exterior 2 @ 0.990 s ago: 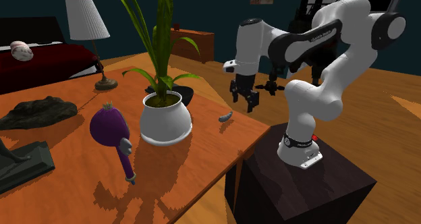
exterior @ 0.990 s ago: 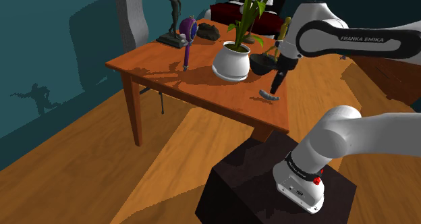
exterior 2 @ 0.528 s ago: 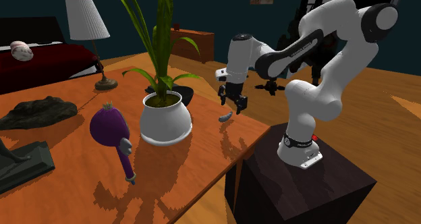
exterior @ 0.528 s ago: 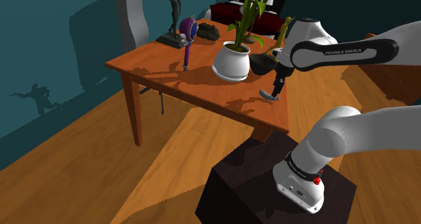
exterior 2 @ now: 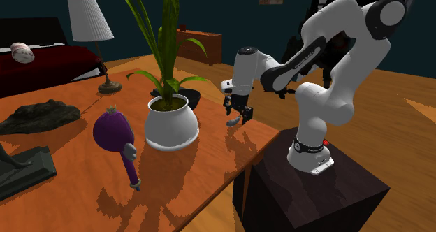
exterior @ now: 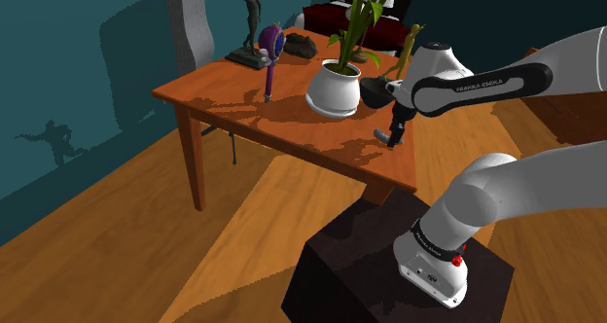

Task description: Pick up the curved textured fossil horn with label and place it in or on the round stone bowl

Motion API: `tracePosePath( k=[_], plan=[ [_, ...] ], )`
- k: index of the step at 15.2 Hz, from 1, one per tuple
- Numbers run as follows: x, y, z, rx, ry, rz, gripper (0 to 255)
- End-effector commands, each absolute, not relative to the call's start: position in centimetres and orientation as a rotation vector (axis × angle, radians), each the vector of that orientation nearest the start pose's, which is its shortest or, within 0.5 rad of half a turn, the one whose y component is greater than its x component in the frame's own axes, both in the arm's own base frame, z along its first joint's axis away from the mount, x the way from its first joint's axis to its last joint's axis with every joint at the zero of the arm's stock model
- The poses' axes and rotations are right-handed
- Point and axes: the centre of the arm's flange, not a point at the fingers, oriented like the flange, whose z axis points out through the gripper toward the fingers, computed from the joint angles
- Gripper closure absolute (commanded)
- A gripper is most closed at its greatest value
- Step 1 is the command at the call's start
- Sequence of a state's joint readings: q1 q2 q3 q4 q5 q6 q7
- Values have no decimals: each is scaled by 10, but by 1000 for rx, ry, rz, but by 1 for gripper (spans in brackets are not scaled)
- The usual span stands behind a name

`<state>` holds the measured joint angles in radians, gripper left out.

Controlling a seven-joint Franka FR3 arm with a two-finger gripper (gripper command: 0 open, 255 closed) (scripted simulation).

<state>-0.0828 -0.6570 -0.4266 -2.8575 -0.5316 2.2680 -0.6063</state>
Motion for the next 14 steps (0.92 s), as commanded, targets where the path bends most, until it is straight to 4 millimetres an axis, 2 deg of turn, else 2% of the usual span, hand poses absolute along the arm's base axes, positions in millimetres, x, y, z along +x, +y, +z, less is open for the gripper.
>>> tracePosePath(
  k=[1, 7, 8, 14],
  plan=[
    [292, -156, 354, -3204, -832, 36, 0],
    [292, -156, 354, -3204, -832, 36, 0],
    [292, -156, 354, -3204, -832, 36, 255],
    [292, -156, 354, -3204, -832, 36, 255]
  ],
)
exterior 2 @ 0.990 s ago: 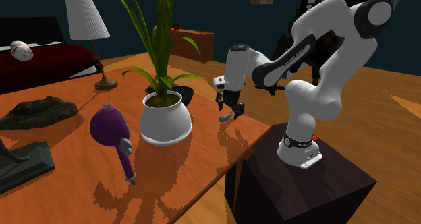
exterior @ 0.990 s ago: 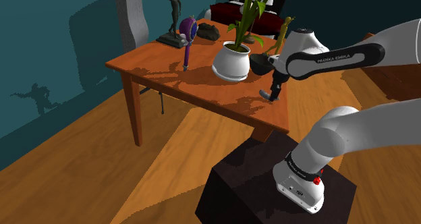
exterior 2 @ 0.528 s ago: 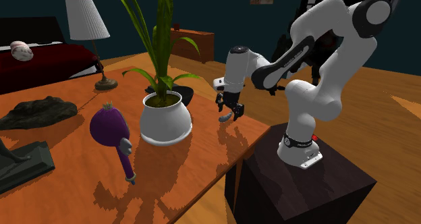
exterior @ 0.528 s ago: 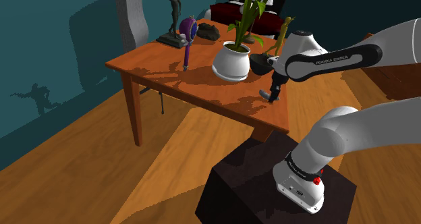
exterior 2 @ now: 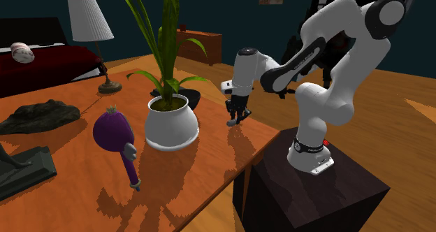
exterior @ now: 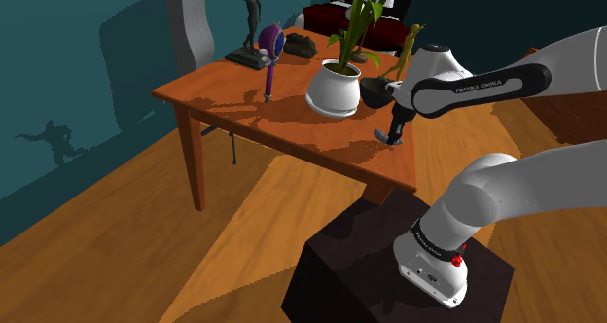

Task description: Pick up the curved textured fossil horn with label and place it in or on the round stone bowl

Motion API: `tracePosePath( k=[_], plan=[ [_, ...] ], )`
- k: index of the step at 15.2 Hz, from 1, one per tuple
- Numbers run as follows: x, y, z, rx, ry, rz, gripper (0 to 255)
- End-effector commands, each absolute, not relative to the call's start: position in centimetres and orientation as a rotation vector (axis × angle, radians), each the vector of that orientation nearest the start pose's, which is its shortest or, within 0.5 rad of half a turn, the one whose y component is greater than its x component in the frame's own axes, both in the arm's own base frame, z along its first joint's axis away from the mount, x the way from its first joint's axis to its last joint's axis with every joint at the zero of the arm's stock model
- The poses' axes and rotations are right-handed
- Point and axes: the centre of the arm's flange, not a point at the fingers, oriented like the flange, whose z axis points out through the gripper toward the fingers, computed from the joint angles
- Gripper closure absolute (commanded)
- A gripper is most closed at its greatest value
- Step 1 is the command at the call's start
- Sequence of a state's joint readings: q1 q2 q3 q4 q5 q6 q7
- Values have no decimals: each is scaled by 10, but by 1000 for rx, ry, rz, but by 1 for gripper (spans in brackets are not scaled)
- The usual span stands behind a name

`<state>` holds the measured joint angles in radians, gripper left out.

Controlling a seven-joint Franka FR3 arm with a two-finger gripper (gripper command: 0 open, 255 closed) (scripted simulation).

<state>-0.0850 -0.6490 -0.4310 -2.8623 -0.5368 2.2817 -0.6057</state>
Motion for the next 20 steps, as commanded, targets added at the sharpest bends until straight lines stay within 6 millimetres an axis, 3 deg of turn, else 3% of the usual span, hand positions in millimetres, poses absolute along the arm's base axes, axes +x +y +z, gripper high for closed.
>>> tracePosePath(
  k=[1, 3, 20],
  plan=[
    [292, -156, 354, -3204, -832, 36, 255],
    [292, -156, 354, -3204, -832, 36, 255],
    [292, -156, 443, -3204, -832, 36, 255]
  ],
)
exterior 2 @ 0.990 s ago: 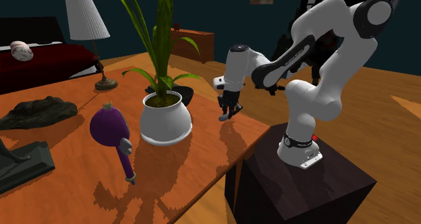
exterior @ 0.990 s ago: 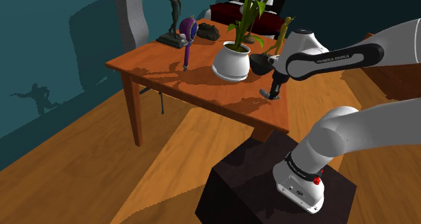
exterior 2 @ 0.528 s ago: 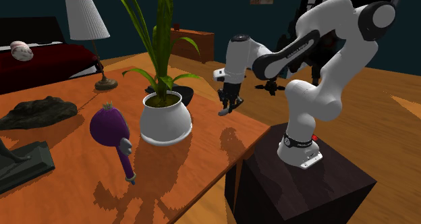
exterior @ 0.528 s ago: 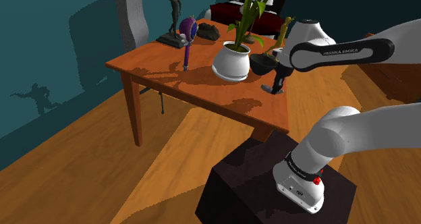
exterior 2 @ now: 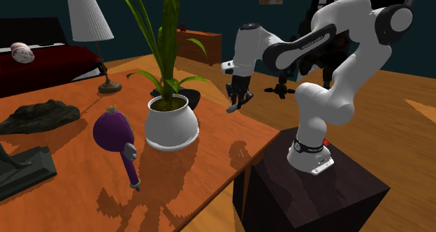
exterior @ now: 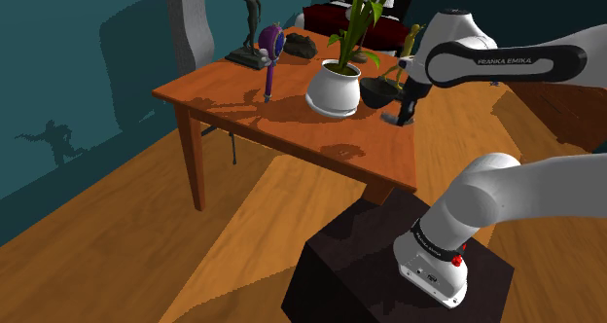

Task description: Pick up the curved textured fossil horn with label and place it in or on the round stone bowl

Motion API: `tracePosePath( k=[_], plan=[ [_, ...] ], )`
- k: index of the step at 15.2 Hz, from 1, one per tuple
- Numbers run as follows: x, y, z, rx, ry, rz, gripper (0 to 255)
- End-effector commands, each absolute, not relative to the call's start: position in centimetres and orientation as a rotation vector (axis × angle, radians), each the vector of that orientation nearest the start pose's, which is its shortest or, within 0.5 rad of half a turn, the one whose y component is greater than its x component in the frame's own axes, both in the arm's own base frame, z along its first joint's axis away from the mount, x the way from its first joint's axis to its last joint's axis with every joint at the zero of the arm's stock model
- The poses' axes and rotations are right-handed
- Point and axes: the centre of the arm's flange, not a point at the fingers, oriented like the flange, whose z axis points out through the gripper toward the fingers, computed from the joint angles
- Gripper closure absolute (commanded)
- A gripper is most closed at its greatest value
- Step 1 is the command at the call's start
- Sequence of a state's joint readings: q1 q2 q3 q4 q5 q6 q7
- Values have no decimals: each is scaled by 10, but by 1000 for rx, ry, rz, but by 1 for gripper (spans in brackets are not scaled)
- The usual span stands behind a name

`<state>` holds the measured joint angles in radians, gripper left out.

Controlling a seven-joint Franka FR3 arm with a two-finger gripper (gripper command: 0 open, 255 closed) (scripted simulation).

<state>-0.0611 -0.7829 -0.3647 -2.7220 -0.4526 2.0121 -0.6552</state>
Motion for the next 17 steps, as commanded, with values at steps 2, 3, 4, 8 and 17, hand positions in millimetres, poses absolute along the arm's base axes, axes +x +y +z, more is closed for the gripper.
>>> tracePosePath(
  k=[2, 3, 4, 8, 17],
  plan=[
    [292, -156, 454, -3204, -832, 36, 255],
    [292, -156, 459, -3204, -832, 36, 255],
    [292, -156, 464, -3204, -832, 36, 255],
    [292, -156, 486, -3204, -832, 36, 255],
    [301, -165, 524, -3204, -832, 36, 255]
  ],
)
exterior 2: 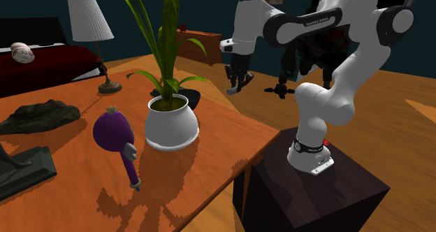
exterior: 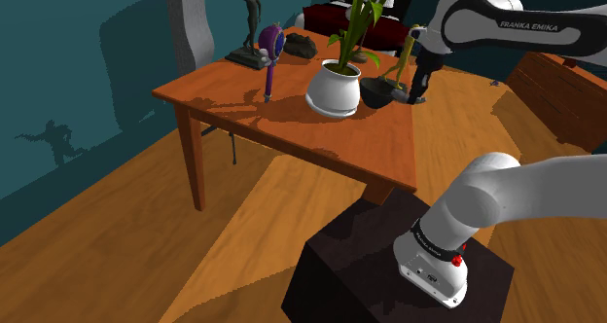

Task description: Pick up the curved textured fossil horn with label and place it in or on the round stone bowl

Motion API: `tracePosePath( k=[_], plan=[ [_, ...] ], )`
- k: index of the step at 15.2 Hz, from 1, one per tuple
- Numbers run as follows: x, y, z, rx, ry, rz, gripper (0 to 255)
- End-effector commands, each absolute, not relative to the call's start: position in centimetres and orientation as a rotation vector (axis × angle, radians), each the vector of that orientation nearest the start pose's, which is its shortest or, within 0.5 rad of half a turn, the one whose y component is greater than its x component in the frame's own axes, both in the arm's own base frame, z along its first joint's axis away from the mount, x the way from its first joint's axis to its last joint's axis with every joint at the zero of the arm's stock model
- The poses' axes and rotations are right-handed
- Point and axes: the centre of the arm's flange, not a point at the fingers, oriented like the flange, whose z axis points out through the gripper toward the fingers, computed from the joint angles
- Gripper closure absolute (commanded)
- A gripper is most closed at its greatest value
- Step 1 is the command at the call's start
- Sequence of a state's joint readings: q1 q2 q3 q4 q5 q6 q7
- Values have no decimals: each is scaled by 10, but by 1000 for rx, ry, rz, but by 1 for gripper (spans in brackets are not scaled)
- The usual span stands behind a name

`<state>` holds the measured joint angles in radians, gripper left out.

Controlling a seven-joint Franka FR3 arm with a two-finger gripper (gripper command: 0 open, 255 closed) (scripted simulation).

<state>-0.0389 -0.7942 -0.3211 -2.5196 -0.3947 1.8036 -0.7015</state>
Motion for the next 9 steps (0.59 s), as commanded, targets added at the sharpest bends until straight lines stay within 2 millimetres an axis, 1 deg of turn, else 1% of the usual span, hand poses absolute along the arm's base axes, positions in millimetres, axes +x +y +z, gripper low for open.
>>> tracePosePath(
  k=[1, 9],
  plan=[
    [310, -174, 524, -3204, -832, 36, 255],
    [385, -249, 525, -3204, -832, 36, 255]
  ],
)
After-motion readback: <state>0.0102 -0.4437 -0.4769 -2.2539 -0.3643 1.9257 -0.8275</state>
